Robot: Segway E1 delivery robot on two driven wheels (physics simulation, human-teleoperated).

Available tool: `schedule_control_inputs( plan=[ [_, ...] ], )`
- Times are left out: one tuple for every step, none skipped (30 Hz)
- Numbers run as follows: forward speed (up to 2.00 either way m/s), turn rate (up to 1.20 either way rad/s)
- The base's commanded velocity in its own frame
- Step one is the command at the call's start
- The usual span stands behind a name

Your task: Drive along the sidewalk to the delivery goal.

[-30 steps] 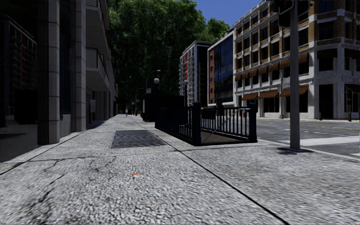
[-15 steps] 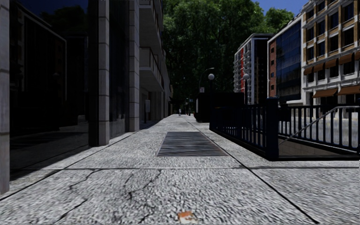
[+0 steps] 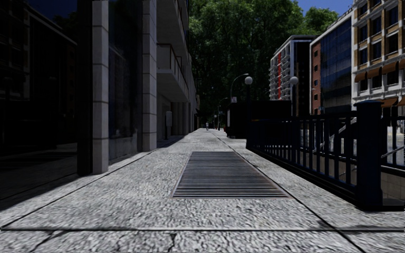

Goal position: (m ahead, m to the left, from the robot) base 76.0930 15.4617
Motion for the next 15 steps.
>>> schedule_control_inputs(
  plan=[
    [2.00, 0.00],
    [2.00, 0.00],
    [2.00, 0.00],
    [2.00, 0.00],
    [2.00, 0.00],
    [2.00, 0.00],
    [2.00, 0.00],
    [2.00, 0.00],
    [2.00, 0.00],
    [2.00, 0.00],
    [2.00, 0.00],
    [2.00, 0.00],
    [2.00, 0.00],
    [2.00, 0.00],
    [2.00, 0.00]
  ],
)
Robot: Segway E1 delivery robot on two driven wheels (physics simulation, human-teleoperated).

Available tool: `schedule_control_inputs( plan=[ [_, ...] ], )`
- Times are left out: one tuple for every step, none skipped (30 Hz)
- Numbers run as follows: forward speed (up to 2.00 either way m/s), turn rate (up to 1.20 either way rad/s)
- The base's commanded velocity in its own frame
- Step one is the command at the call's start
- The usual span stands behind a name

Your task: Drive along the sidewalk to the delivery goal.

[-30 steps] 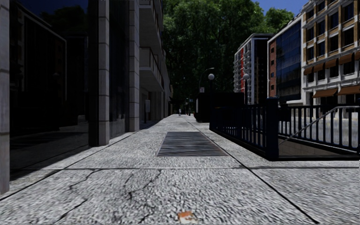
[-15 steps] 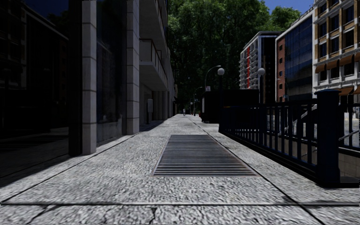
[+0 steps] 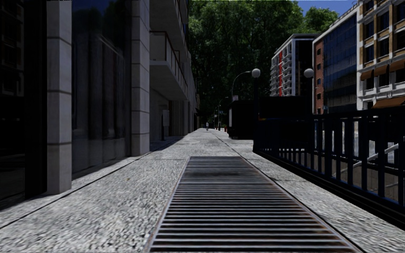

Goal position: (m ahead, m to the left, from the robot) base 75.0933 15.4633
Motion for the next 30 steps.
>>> schedule_control_inputs(
  plan=[
    [2.00, 0.00],
    [2.00, 0.00],
    [2.00, 0.00],
    [2.00, 0.00],
    [2.00, 0.00],
    [2.00, 0.00],
    [2.00, 0.00],
    [2.00, 0.00],
    [2.00, 0.00],
    [2.00, 0.00],
    [2.00, 0.00],
    [2.00, 0.00],
    [2.00, 0.00],
    [2.00, 0.00],
    [2.00, 0.00],
    [2.00, 0.00],
    [2.00, 0.00],
    [2.00, 0.00],
    [2.00, 0.00],
    [2.00, 0.00],
    [2.00, 0.00],
    [2.00, 0.00],
    [2.00, 0.00],
    [2.00, 0.00],
    [2.00, 0.00],
    [2.00, 0.00],
    [2.00, 0.00],
    [2.00, 0.00],
    [2.00, 0.00],
    [2.00, 0.00]
  ],
)
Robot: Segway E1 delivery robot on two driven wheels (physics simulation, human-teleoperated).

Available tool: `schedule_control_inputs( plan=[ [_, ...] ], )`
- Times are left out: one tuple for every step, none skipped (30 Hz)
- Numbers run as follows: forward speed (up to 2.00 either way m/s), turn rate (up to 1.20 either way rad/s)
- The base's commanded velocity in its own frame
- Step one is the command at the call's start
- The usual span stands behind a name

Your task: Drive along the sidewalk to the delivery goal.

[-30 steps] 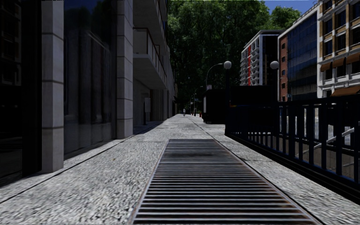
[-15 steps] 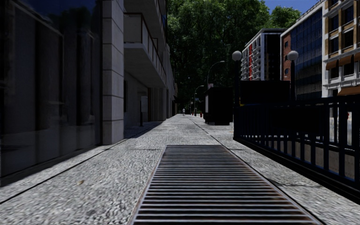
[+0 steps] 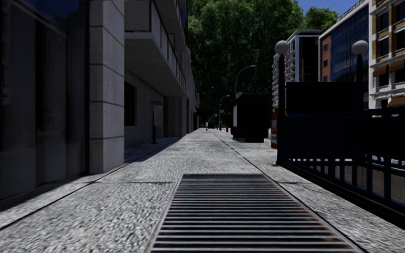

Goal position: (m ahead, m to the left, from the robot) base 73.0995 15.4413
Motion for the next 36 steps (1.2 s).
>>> schedule_control_inputs(
  plan=[
    [2.00, 0.00],
    [2.00, 0.00],
    [2.00, 0.00],
    [2.00, 0.00],
    [2.00, 0.00],
    [2.00, 0.00],
    [2.00, 0.00],
    [2.00, 0.00],
    [2.00, 0.00],
    [2.00, 0.00],
    [2.00, 0.00],
    [2.00, 0.00],
    [2.00, 0.00],
    [2.00, 0.00],
    [2.00, 0.00],
    [2.00, 0.00],
    [2.00, 0.00],
    [2.00, 0.00],
    [2.00, 0.00],
    [2.00, 0.00],
    [2.00, 0.00],
    [2.00, 0.00],
    [2.00, 0.00],
    [2.00, 0.00],
    [2.00, 0.00],
    [2.00, 0.00],
    [2.00, 0.00],
    [2.00, 0.00],
    [2.00, 0.00],
    [2.00, 0.00],
    [2.00, 0.00],
    [2.00, 0.00],
    [2.00, 0.00],
    [2.00, 0.00],
    [2.00, 0.00],
    [2.00, 0.00]
  ],
)
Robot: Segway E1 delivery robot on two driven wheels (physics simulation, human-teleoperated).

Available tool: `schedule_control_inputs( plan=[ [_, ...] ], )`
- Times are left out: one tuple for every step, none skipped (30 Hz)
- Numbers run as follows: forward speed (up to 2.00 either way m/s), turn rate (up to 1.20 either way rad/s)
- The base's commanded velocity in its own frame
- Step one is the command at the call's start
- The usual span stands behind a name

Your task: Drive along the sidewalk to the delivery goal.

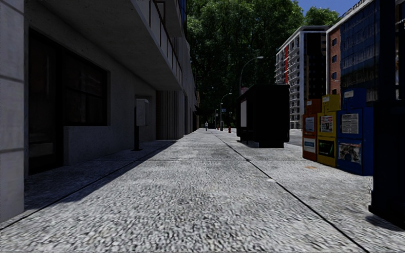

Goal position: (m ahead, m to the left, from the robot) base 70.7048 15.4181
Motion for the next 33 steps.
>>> schedule_control_inputs(
  plan=[
    [2.00, 0.00],
    [2.00, 0.00],
    [2.00, 0.00],
    [2.00, 0.00],
    [2.00, 0.00],
    [2.00, 0.00],
    [2.00, 0.00],
    [2.00, 0.00],
    [2.00, 0.00],
    [2.00, 0.00],
    [2.00, 0.00],
    [2.00, 0.00],
    [2.00, 0.00],
    [2.00, 0.00],
    [2.00, 0.00],
    [2.00, 0.00],
    [2.00, 0.00],
    [2.00, 0.00],
    [2.00, 0.00],
    [2.00, 0.00],
    [2.00, 0.00],
    [2.00, 0.00],
    [2.00, 0.00],
    [2.00, 0.00],
    [2.00, 0.00],
    [2.00, 0.00],
    [2.00, 0.00],
    [2.00, 0.00],
    [2.00, 0.00],
    [2.00, 0.00],
    [2.00, 0.00],
    [2.00, 0.00],
    [2.00, 0.00]
  ],
)
